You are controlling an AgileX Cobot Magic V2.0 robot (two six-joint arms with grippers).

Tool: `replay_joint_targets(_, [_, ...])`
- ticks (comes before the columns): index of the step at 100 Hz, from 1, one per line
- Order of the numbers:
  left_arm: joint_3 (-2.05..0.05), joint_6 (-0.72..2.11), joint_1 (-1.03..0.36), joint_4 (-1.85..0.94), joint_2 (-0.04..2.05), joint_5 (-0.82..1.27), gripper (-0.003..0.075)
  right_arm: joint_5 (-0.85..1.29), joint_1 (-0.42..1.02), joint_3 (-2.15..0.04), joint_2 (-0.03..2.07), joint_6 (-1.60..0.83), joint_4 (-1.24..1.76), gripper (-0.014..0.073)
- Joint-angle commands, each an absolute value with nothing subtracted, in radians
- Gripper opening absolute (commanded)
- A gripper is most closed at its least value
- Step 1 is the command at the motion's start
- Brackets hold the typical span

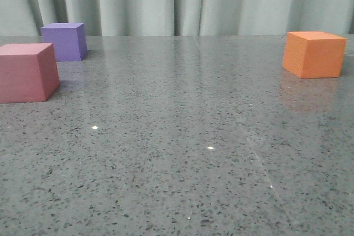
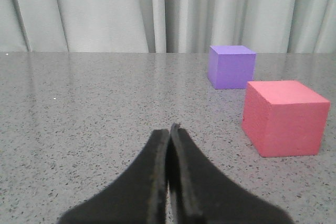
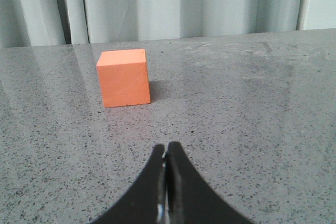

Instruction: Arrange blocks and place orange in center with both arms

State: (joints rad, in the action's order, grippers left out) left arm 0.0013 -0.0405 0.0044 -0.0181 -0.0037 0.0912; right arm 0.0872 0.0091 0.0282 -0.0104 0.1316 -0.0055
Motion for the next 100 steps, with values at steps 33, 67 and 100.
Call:
replay_joint_targets(33, [0.02, -0.05, 0.005, -0.02, -0.037, 0.019, -0.0019, 0.012, 0.004, 0.022, -0.037, 0.125, -0.019, -0.012])
replay_joint_targets(67, [0.02, -0.05, 0.005, -0.02, -0.037, 0.019, -0.0019, 0.012, 0.004, 0.022, -0.037, 0.125, -0.019, -0.012])
replay_joint_targets(100, [0.02, -0.049, 0.005, -0.016, -0.037, -0.008, -0.0019, -0.011, 0.003, 0.022, -0.036, 0.125, -0.033, -0.012])
